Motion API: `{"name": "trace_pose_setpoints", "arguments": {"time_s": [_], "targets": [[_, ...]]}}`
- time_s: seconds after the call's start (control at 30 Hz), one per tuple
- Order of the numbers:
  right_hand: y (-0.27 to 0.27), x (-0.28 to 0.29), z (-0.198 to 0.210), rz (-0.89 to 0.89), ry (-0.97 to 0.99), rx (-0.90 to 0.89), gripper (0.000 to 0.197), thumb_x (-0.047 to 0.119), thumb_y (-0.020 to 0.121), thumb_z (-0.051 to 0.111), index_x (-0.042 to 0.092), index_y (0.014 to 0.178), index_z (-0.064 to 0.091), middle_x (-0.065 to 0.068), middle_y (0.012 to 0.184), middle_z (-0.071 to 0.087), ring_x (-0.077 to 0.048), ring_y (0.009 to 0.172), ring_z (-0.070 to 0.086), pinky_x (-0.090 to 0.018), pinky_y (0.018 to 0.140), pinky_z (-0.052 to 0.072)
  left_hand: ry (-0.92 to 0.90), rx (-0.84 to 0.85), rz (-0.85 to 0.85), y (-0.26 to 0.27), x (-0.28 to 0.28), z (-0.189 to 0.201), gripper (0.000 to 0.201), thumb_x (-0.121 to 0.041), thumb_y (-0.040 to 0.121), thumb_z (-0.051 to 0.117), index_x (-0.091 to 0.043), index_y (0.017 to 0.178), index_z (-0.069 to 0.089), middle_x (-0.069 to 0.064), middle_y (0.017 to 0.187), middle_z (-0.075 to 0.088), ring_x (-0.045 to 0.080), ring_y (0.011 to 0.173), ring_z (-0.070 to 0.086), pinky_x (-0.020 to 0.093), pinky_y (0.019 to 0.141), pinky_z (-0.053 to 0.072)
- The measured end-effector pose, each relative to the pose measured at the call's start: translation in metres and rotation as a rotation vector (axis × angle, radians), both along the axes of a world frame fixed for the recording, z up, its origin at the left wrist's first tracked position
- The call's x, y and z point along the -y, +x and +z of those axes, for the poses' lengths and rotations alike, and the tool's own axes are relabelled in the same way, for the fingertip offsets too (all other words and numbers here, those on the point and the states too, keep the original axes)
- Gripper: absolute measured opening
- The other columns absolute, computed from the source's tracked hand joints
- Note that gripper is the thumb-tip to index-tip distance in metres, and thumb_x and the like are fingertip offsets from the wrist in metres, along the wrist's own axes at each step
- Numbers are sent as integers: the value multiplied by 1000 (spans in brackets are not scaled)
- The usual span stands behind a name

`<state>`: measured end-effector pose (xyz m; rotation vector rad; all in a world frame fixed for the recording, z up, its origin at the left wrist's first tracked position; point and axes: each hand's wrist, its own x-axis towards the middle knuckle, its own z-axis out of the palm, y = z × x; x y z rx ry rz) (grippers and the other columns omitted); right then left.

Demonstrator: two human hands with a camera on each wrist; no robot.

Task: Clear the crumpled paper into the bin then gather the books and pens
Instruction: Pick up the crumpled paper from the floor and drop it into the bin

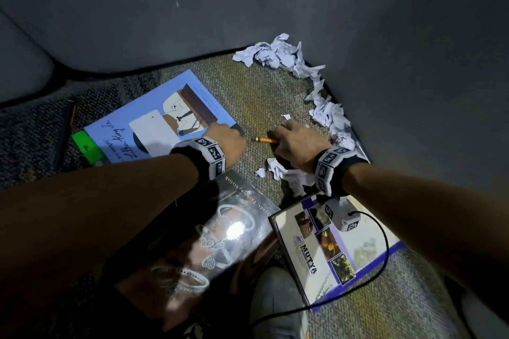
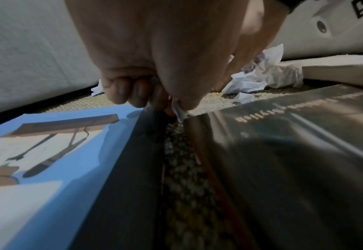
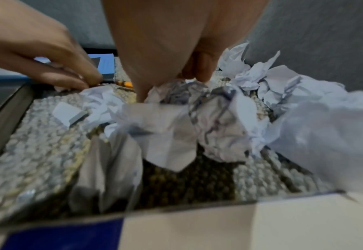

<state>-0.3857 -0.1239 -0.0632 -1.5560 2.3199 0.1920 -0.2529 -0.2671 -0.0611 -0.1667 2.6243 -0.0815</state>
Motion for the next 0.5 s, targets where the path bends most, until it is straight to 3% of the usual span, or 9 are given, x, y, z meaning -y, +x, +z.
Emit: {"name": "trace_pose_setpoints", "arguments": {"time_s": [0.07, 0.17, 0.23, 0.33, 0.43, 0.5], "targets": [[0, -4, -2, -33, -57, 72, 15, 25, 95, 51, 13, 103, 50, -6, 99, 49, -26, 82, 58, -42, 72, 53, 107, -47, 75, 0, -1, 2, 29, 0, 94, 34, -3, 121, 45, 15, 110, 58, 33, 98, 59, 39, 69, 42], [-10, -9, 1, -269, -276, 136, 14, 19, 95, 50, 10, 104, 55, -5, 100, 50, -21, 85, 51, -34, 78, 46, 293, -118, 302, -7, -10, 7, 37, 10, 91, 36, 5, 129, 35, 20, 97, 57, 37, 88, 59, 41, 65, 42], [-25, -14, 10, -477, -474, 140, 19, 20, 98, 43, 5, 101, 55, -8, 95, 50, -22, 83, 48, -31, 74, 37, 410, -180, 391, -14, -18, 7, 34, 6, 93, 43, 5, 127, 40, 23, 110, 57, 39, 98, 58, 43, 76, 44], [-49, -23, 22, -662, -627, 152, 28, 24, 101, 38, 2, 103, 56, -16, 102, 58, -32, 93, 55, -34, 79, 41, 504, -228, 397, -23, -38, 11, 27, 1, 95, 43, 3, 121, 50, 22, 118, 58, 37, 106, 57, 38, 86, 45], [-51, -18, 25, -707, -615, 274, 30, 28, 102, 34, 10, 112, 56, -9, 109, 60, -25, 99, 56, -34, 87, 43, 455, -180, 363, -28, -61, 13, 25, -1, 92, 46, -1, 117, 49, 21, 111, 60, 37, 98, 61, 37, 71, 45], [-41, -1, 28, -661, -609, 300, 32, 27, 101, 34, 9, 120, 52, -9, 105, 61, -23, 95, 57, -32, 85, 43, 442, -159, 379, -27, -70, 8, 22, -17, 96, 45, -3, 112, 53, 17, 103, 61, 35, 96, 62, 33, 67, 43]]}}
